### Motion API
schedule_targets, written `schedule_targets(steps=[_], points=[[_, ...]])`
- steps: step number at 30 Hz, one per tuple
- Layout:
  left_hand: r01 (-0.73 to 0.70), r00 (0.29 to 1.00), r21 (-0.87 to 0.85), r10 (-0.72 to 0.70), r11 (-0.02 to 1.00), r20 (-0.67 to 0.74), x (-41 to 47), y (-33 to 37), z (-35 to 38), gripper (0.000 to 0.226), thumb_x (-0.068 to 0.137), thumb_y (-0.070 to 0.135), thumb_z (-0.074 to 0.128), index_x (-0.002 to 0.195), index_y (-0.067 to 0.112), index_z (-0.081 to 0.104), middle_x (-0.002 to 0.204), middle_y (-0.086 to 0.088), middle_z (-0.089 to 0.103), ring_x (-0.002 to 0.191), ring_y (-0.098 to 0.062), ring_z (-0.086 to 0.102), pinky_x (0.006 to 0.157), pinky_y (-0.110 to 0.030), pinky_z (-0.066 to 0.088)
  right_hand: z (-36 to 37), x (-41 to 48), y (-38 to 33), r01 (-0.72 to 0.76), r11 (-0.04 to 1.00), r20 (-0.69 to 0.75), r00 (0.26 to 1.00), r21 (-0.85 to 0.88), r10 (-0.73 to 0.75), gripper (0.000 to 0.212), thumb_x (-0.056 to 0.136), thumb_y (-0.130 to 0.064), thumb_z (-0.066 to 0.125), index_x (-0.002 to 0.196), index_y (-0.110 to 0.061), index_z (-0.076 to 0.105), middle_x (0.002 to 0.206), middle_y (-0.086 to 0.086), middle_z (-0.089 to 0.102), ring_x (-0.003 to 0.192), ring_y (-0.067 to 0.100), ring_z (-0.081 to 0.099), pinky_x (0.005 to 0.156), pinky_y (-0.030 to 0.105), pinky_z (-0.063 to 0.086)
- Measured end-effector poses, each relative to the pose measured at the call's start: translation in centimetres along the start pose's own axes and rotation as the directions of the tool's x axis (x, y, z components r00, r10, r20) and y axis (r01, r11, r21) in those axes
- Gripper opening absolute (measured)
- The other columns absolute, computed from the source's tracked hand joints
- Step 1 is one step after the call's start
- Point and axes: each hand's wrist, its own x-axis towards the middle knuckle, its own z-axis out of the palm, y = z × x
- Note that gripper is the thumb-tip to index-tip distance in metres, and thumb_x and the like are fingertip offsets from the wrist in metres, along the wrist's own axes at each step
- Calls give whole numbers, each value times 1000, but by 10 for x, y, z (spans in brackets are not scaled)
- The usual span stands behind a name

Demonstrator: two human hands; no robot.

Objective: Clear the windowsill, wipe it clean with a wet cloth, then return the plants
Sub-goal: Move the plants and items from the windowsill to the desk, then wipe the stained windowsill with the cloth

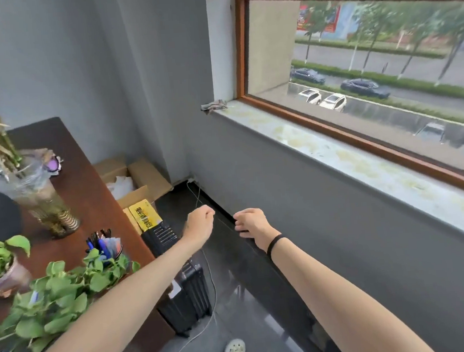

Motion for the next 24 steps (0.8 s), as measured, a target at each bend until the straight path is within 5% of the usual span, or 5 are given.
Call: schedule_targets(steps=[4, 10, 13, 17, 24], points=[[-79, 995, 2, 79, 997, 54, 82, 26, -3, 23, 94, 15, 42, 90, 16, 65, 95, -10, 67, 91, -28, 64, 85, -39, 52, -9, 59, -51, 48, 997, -70, 997, 63, -43, 20, 91, -4, 52, 73, -13, 56, 66, 3, 49, 53, 14, 45, 46, 20, 33], [-118, 989, 43, 113, 992, 95, 194, 53, -17, 22, 94, 16, 41, 90, 16, 63, 94, -2, 62, 92, -27, 64, 85, -39, 51, -12, 135, -118, 76, 997, -122, 990, 3, -75, 12, 89, -4, 47, 87, -11, 57, 71, 6, 49, 61, 17, 44, 53, 24, 36], [-119, 989, 70, 112, 990, 92, 238, 55, -9, 22, 93, 15, 40, 91, 17, 63, 102, -6, 66, 93, -26, 63, 86, -38, 51, -15, 170, -131, 145, 971, -140, 975, -189, -173, 24, 87, -6, 41, 101, -14, 59, 94, 8, 54, 80, 23, 54, 65, 26, 40], [-112, 990, 138, 98, 984, 101, 293, 62, 16, 26, 93, 13, 41, 98, 13, 66, 109, -8, 63, 102, -27, 57, 89, -35, 47, -25, 219, -149, 210, 862, -107, 951, -462, -289, 39, 91, -11, 40, 129, -11, 50, 129, 4, 53, 114, 21, 53, 83, 30, 47], [-82, 993, 209, 63, 975, 98, 375, 74, 52, 25, 95, 15, 41, 105, 15, 64, 119, -8, 50, 100, -27, 55, 90, -35, 45, -42, 309, -191, 344, 556, 50, 878, -756, -476, 31, 92, -8, 37, 120, -10, 51, 121, 8, 50, 111, 27, 48, 82, 37, 47]])
